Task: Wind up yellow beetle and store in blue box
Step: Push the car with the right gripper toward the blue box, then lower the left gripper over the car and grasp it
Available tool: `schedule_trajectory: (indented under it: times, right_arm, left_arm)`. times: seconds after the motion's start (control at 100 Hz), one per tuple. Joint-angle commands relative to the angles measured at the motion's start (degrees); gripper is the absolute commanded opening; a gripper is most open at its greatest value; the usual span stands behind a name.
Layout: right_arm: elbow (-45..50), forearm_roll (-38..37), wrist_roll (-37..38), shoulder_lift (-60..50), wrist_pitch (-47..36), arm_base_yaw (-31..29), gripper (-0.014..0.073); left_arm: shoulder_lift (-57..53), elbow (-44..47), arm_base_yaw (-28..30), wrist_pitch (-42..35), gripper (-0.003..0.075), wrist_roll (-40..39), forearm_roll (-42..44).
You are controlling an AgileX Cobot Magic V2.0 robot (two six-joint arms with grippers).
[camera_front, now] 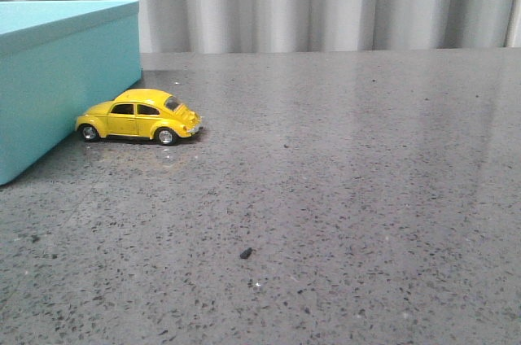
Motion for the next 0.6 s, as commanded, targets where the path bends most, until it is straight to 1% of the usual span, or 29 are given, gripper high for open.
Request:
schedule_trajectory:
  times: [0.0,0.06,0.09,0.13,0.16,0.27,0.41,0.51,0.59]
  right_arm:
    - [-0.9,-0.2,-0.4,0.4,-4.9,0.1,-0.0041]
    - [-0.6,-0.1,-0.4,0.4,-4.9,0.1,-0.0041]
    - [-0.4,0.0,-0.4,0.4,-4.9,0.1,-0.0041]
    - [-0.2,0.1,-0.4,0.4,-4.9,0.1,-0.0041]
    - [0.1,0.1,-0.4,0.4,-4.9,0.1,-0.0041]
    - [1.2,0.9,-0.4,0.4,-4.8,0.1,-0.0041]
    - [2.4,1.8,-0.4,0.4,-4.7,0.1,-0.0041]
    - [3.0,2.5,-0.4,0.4,-4.6,0.1,-0.0041]
    - [3.8,2.5,-0.4,0.4,-4.6,0.1,-0.0041]
  left_arm:
    - [4.6,-5.7,-2.6,-2.8,0.0197,2.6,-1.7]
    - [7.6,-7.8,-4.7,-2.8,0.0314,3.1,-1.6]
    - [9.5,-8.8,-5.8,-3.2,0.0356,3.1,-1.2]
    - [11.4,-10.1,-7.6,-3.4,0.0395,3.1,-0.7]
    - [13.0,-11.1,-8.8,-3.5,0.0407,3.1,0.0]
    - [19.4,-15.1,-14.4,-3.2,0.0408,3.1,3.4]
    - [27.9,-21.1,-20.8,0.6,0.0408,3.1,12.4]
    - [33.9,-25.4,-24.5,4.5,0.0408,3.1,18.4]
    - [38.6,-28.5,-26.1,6.4,0.0408,3.2,20.4]
